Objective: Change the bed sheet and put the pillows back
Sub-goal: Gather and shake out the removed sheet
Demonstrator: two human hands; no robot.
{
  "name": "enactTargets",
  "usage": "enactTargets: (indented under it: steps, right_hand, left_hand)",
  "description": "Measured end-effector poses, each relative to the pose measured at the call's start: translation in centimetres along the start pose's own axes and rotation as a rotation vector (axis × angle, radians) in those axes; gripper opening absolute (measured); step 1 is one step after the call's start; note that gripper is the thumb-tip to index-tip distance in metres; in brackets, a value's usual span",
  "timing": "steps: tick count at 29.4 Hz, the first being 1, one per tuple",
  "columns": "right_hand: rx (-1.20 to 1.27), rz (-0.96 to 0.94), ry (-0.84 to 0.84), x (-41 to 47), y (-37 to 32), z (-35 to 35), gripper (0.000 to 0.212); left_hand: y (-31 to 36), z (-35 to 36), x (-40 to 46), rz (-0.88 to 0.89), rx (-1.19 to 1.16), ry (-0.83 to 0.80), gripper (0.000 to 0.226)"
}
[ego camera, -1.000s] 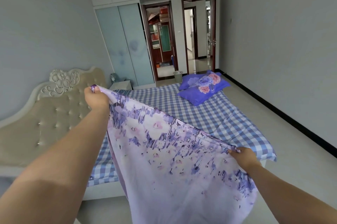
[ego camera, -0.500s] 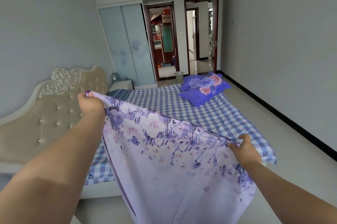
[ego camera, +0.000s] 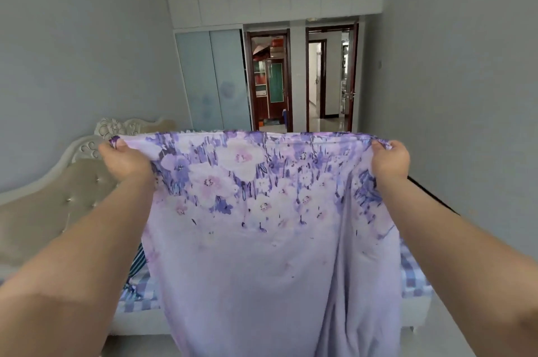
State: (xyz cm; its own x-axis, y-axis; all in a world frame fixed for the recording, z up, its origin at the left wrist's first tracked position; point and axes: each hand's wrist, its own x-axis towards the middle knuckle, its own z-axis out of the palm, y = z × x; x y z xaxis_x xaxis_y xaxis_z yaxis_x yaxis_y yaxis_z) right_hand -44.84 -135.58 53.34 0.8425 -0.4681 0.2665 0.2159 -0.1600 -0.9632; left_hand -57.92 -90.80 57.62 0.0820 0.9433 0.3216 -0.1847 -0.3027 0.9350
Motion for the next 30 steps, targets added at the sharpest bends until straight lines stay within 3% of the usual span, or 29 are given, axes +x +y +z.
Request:
enactTargets:
  steps: [4,6,8,9,11,14,17,18,20,22,25,27,30]
  right_hand:
    - [-0.182,-0.044,-0.108,0.6,-1.8,-0.3,0.035]
    - [-0.234,-0.051,-0.169,0.2,-2.5,0.0,0.030]
    - [-0.307,-0.048,-0.254,-0.7,-3.3,0.8,0.029]
    - [-0.350,-0.056,-0.296,-1.4,-3.9,1.2,0.030]
    - [-0.420,-0.061,-0.402,-2.7,-4.9,2.2,0.027]
    - [-0.502,-0.135,-0.542,-5.0,-6.8,4.1,0.019]
    - [-0.590,-0.252,-0.679,-7.3,-8.3,6.0,0.024]
    - [-0.589,-0.285,-0.738,-8.0,-8.7,6.5,0.023]
    - [-0.581,-0.366,-0.864,-9.2,-9.1,6.8,0.025]
    - [-0.552,-0.443,-0.915,-9.8,-9.0,6.3,0.031]
    - [-0.514,-0.477,-0.951,-9.4,-7.8,5.6,0.026]
    - [-0.464,-0.473,-0.922,-9.3,-6.8,5.3,0.020]
    - [-0.282,-0.358,-0.820,-8.7,-5.7,4.6,0.037]
  left_hand:
    - [-1.0,-0.3,1.3,-0.185,0.082,-0.155,0.040]
    - [-1.8,-0.3,1.9,-0.295,0.052,-0.271,0.039]
    - [-2.5,0.0,1.5,-0.222,0.394,-0.406,0.036]
    - [-2.4,0.4,1.2,-0.267,0.398,-0.460,0.037]
    - [-1.4,1.2,-0.6,-0.389,0.155,-0.484,0.043]
    - [2.1,2.5,-6.9,-0.161,0.128,-0.747,0.047]
    - [4.8,3.7,-13.0,0.208,0.196,-1.246,0.066]
    - [5.3,3.9,-14.5,0.317,0.220,-1.412,0.063]
    - [5.2,4.4,-16.3,0.410,0.248,-1.654,0.036]
    - [4.8,4.6,-16.5,0.437,0.327,-1.676,0.007]
    - [3.9,4.9,-16.3,0.494,0.418,-1.600,0.030]
    - [3.3,5.1,-16.7,0.537,0.424,-1.558,0.032]
    - [2.9,5.2,-16.4,0.568,0.410,-1.383,0.030]
